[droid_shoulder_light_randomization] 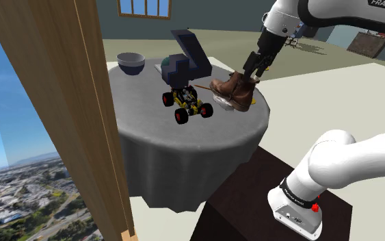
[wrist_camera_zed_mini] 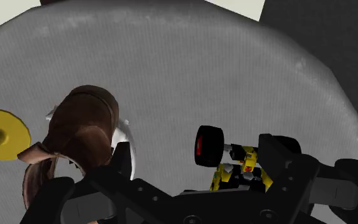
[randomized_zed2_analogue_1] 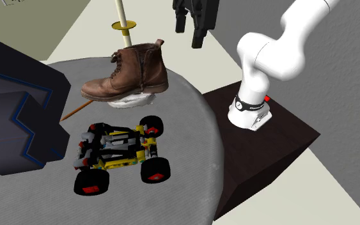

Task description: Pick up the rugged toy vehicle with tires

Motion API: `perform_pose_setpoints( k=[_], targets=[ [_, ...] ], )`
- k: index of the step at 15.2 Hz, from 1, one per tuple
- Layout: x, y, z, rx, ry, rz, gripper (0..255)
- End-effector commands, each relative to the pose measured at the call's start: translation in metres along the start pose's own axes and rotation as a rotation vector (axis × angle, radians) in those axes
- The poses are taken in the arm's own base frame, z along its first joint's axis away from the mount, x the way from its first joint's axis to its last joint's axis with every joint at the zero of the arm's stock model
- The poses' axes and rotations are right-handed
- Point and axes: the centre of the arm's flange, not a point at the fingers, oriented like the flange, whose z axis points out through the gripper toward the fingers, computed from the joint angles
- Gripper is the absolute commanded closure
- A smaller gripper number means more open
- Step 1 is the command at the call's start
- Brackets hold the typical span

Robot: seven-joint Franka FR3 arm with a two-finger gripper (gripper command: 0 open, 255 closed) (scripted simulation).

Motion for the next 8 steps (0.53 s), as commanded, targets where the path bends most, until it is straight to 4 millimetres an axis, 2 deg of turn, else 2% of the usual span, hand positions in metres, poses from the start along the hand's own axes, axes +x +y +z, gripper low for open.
perform_pose_setpoints(
  k=[1, 8],
  targets=[
    [0.000, 0.000, 0.000, 0.000, 0.000, 0.000, 0],
    [0.043, 0.019, 0.081, 0.200, 0.039, -0.101, 0]
  ],
)
